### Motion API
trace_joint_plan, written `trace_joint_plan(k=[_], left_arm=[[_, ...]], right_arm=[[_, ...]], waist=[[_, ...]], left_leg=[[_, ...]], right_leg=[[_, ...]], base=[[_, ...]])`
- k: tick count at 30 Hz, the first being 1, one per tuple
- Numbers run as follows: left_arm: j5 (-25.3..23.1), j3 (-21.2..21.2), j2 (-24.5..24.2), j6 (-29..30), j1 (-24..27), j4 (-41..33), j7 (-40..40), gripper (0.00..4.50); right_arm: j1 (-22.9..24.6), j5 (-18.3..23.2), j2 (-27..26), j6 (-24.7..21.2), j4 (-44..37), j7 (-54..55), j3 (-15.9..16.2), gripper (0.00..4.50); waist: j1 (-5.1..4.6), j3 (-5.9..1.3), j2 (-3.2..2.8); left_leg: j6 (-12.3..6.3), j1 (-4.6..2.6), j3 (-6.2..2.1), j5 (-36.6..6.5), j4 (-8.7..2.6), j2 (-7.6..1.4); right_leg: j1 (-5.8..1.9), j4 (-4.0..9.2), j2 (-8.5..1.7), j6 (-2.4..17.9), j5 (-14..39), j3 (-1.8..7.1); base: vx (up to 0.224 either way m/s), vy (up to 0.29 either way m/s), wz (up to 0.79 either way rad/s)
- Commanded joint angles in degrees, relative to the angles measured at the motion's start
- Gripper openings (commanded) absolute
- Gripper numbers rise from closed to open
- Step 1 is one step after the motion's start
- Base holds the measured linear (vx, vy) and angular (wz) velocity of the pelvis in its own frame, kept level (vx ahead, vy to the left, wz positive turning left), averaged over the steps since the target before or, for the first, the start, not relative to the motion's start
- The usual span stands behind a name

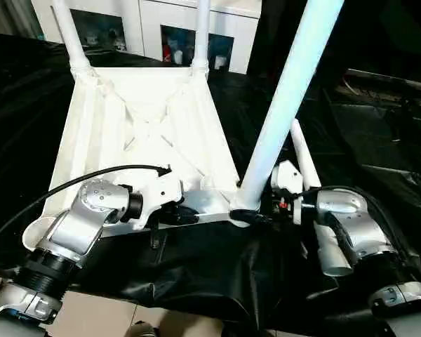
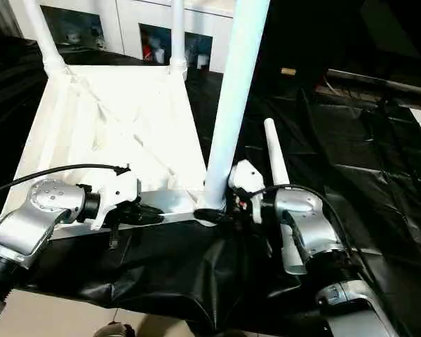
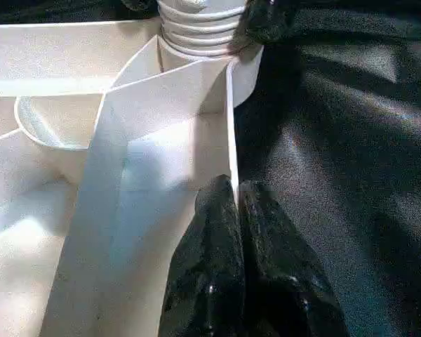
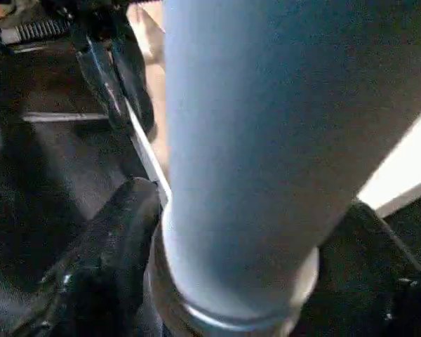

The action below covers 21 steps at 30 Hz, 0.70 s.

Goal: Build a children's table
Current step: Rotate leg to tighten

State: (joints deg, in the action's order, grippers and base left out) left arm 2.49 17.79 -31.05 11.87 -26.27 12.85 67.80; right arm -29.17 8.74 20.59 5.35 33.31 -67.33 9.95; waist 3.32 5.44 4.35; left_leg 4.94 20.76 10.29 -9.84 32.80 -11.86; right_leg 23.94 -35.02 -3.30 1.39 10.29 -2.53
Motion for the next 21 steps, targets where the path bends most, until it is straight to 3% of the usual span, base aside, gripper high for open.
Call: trace_joint_plan(k=[1,7,14,15,16,18,19,21], left_arm=[[0.69,0.02,0.11,-0.87,0.33,-0.22,0.83,0.0],[0.96,-0.07,-0.04,-0.86,0.26,-0.04,0.89,0.0],[0.2,0.11,0.74,-0.34,0.26,1.05,-0.68,0.0],[-1.55,0.12,2.56,1.31,-0.35,2.87,-4.92,0.0],[-2.03,0.08,3.11,1.82,-0.56,3.41,-6.2,0.0],[-2.64,-0.07,4.53,2.56,-1.04,4.56,-8.63,0.0],[-4.47,0.13,7.2,3.47,-2.2,6.81,-13.56,0.0],[-5.23,0.35,8.49,4.22,-2.82,7.76,-15.61,0.0]], right_arm=[[-0.66,-0.09,0.87,0.68,0.52,-0.72,0.12,3.0],[-0.71,0.18,0.75,1.21,1.14,-1.71,0.06,2.7],[0.59,0.24,-0.49,-0.03,2.29,0.41,-0.64,2.68],[0.82,0.14,-2.92,-2.9,4.8,7.7,-2.53,2.67],[0.8,0.03,-3.69,-3.66,5.62,10.17,-3.13,2.67],[1.04,-0.05,-5.55,-4.16,7.02,14.92,-4.25,2.67],[1.78,-0.12,-9.47,-4.85,8.45,23.38,-5.94,2.67],[2.14,-0.5,-11.33,-4.8,8.76,27.39,-6.42,2.67]], waist=[[-0.11,-4.2,-0.37],[-0.08,-4.26,-0.54],[-0.13,-4.25,-0.58],[-0.21,-4.06,-0.46],[-0.35,-3.61,-0.57],[-0.42,-3.5,-0.52],[-0.69,-3.08,-0.66],[-0.92,-3.1,-0.69]], left_leg=[[-3.66,-0.37,0.12,-7.96,-3.07,-1.23],[-3.96,-0.47,0.11,-7.59,-3.02,-1.27],[-4.08,-0.46,0.14,-7.55,-2.96,-1.22],[-3.81,-0.46,0.15,-8.08,-3.05,-1.24],[-2.67,-0.51,0.06,-10.44,-3.32,-1.12],[-1.34,-0.87,-0.1,-13.36,-3.43,-1.18],[0.06,-1.22,-0.31,-16.69,-3.7,-1.2],[1.19,-1.56,-0.64,-19.31,-3.75,-1.06]], right_leg=[[-3.46,3.44,-3.68,12.9,7.85,2.58],[-3.41,3.29,-3.64,13.32,7.02,2.5],[-3.46,3.22,-3.58,13.84,6.02,2.5],[-3.37,3.37,-3.59,13.64,7.27,2.53],[-3.18,3.92,-3.62,12.8,11.89,2.47],[-3.09,4.45,-3.84,11.3,17.81,2.44],[-2.56,5.2,-3.91,9.19,24.68,2.48],[-2.35,5.87,-4.16,7.02,30.63,2.32]], base=[[0.0,0.0,0.0],[0.0,0.0,0.0],[0.0,0.0,0.0],[0.0,0.0,0.0],[0.0,0.0,0.0],[0.0,0.0,0.0],[0.0,0.0,0.0],[0.0,0.0,0.0]])
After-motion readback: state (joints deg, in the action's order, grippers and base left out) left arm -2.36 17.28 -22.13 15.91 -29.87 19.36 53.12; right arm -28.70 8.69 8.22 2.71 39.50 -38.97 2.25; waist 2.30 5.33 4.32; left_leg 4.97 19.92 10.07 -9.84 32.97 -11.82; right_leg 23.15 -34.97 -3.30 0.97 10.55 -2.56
